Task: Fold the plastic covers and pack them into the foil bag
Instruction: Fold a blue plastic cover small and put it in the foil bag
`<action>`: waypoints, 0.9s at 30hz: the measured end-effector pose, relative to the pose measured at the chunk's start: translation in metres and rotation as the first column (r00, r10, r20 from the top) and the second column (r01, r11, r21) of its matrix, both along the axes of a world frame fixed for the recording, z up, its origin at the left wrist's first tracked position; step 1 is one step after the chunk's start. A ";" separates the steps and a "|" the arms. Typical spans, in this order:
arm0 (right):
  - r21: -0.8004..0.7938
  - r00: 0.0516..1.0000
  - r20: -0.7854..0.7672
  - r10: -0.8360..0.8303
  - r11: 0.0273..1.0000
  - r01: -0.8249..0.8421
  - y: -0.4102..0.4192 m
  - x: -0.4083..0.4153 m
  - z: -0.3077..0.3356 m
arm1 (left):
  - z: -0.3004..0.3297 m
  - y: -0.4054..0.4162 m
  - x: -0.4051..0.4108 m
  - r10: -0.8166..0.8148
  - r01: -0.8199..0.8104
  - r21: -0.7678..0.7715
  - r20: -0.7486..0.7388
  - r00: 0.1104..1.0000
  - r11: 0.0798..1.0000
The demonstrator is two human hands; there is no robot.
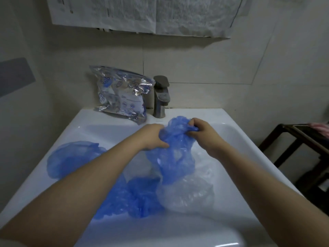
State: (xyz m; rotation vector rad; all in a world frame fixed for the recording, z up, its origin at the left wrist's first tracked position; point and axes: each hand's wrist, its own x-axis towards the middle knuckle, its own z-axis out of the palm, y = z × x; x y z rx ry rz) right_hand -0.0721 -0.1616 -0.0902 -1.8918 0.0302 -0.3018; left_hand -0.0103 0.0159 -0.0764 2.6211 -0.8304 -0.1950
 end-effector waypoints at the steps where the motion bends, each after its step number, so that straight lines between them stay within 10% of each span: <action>1: 0.073 0.999 0.026 -0.021 0.997 0.019 -0.003 -0.002 -0.001 | -0.004 -0.003 -0.003 0.032 -0.033 -0.037 -0.018 0.999 0.999; 5: 0.411 0.995 0.098 0.020 0.910 -0.059 -0.017 -0.004 -0.004 | -0.020 -0.001 -0.006 0.242 -0.266 -0.308 -0.114 0.964 0.913; 11: 0.734 0.998 0.041 0.036 0.676 -0.055 -0.032 -0.008 -0.004 | -0.033 0.026 0.003 0.624 -0.618 -0.588 -0.230 0.746 0.522; 15: 0.416 0.998 0.044 -0.038 0.909 0.016 -0.016 -0.011 -0.007 | -0.032 0.019 -0.004 0.667 -0.635 -0.515 -0.152 0.729 0.576; 20: -0.228 0.978 0.167 0.123 0.970 -0.083 0.010 -0.009 -0.024 | -0.017 -0.007 -0.030 0.230 0.071 -0.548 0.461 0.857 0.834; 23: -0.465 0.929 0.304 0.210 0.884 -0.048 0.021 -0.009 -0.023 | -0.031 -0.009 -0.030 -0.167 0.321 -0.434 0.356 0.919 0.842; 27: -0.447 0.892 0.375 0.254 0.892 -0.066 0.018 -0.017 -0.013 | -0.041 0.003 -0.022 -0.158 0.231 -0.433 0.199 0.967 0.871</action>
